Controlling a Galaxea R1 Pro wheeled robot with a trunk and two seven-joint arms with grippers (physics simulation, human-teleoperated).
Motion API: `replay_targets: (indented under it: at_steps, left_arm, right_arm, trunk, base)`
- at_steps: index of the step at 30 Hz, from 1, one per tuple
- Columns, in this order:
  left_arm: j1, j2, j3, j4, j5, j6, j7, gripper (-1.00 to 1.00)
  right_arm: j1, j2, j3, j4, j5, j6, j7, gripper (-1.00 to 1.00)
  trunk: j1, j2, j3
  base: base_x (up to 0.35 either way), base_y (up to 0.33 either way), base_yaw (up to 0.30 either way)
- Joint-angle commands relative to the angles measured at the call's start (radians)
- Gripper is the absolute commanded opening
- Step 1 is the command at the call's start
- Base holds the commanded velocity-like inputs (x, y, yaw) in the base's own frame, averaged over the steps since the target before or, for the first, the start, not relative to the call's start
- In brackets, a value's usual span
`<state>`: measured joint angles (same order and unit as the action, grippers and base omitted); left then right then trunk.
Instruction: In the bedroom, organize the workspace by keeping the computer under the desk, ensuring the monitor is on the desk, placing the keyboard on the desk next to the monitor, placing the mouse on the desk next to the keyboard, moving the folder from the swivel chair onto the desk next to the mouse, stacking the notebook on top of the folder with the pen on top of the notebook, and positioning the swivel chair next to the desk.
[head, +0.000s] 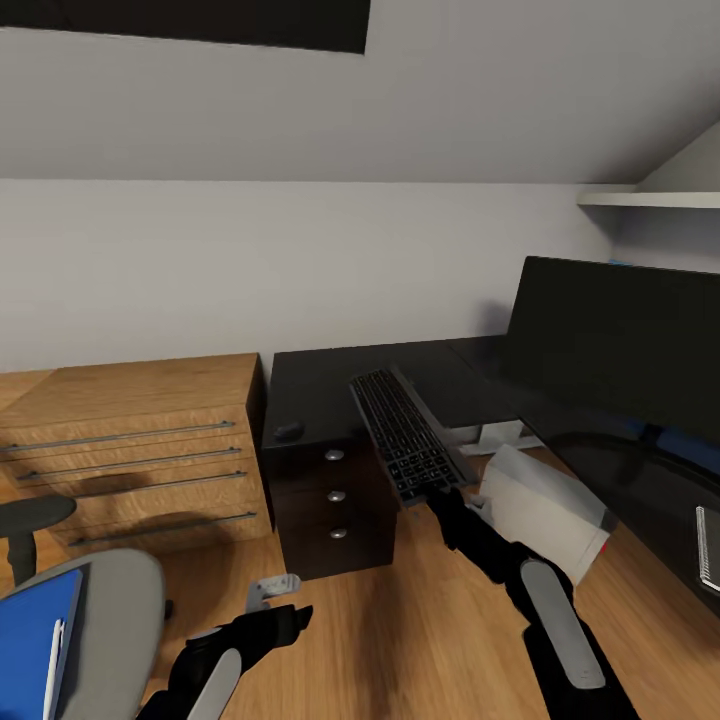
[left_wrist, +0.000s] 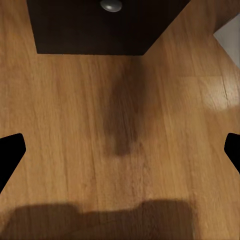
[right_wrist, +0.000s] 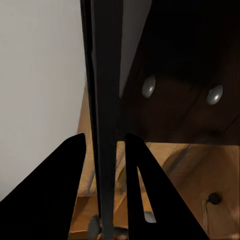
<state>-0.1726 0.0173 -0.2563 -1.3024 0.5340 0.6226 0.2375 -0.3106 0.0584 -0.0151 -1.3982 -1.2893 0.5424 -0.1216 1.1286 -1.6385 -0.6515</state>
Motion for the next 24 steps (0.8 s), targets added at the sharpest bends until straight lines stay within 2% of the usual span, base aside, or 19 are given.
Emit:
replay_targets:
  at_steps: [1,3,4,5,7,8,12,21,24]
  left_arm:
    - [-0.001,0.001,-0.003,-0.001,0.011,0.002,0.010,1.00]
    - [-0.001,0.000,-0.006,-0.001,0.009,0.002,0.011,1.00]
    - [-0.001,0.000,-0.010,-0.001,-0.028,0.002,0.010,1.00]
    - [0.000,0.000,-0.010,-0.001,-0.031,0.002,0.010,1.00]
    - [0.000,-0.001,-0.010,0.000,-0.040,0.002,0.012,1.00]
    - [-0.001,-0.002,-0.011,0.002,-0.045,0.002,0.013,1.00]
    - [0.000,-0.004,-0.011,0.004,-0.046,0.002,0.014,1.00]
    - [-0.001,-0.004,-0.011,0.005,-0.046,0.002,0.013,1.00]
    - [-0.001,-0.003,-0.011,0.005,-0.046,0.002,0.013,1.00]
  right_arm:
    - [-0.013,0.008,0.003,0.008,-0.008,0.001,-0.021,-1.00]
    - [-0.056,0.044,0.019,0.056,-0.006,-0.033,-0.061,-1.00]
    - [-0.077,0.084,0.064,0.124,-0.009,-0.221,-0.078,-1.00]
    - [-0.078,0.086,0.077,0.131,-0.010,-0.241,-0.079,-1.00]
    - [-0.079,0.088,0.134,0.149,-0.010,-0.304,-0.075,-1.00]
    - [-0.079,0.088,0.186,0.160,-0.019,-0.337,-0.075,-1.00]
    - [-0.078,0.089,0.204,0.163,-0.026,-0.349,-0.071,-1.00]
    - [-0.076,0.087,0.203,0.167,-0.029,-0.351,-0.072,-1.00]
    - [-0.075,0.087,0.204,0.169,-0.061,-0.352,-0.071,-1.00]
  trunk:
    - [0.000,-0.001,-0.001]
    - [0.000,-0.001,-0.001]
    - [0.000,-0.001,-0.001]
    - [0.000,-0.001,-0.001]
    - [0.000,-0.001,-0.001]
    - [0.000,-0.001,-0.001]
    - [0.000,-0.001,-0.001]
    - [0.000,-0.001,-0.001]
    - [0.000,-0.001,-0.001]
  base:
    - [0.000,0.000,0.000]
    - [0.000,0.000,0.000]
    - [0.000,0.000,0.000]
    - [0.000,0.000,0.000]
    - [0.000,0.000,0.000]
    - [0.000,0.000,0.000]
    - [0.000,0.000,0.000]
    - [0.000,0.000,0.000]
    - [0.000,0.000,0.000]
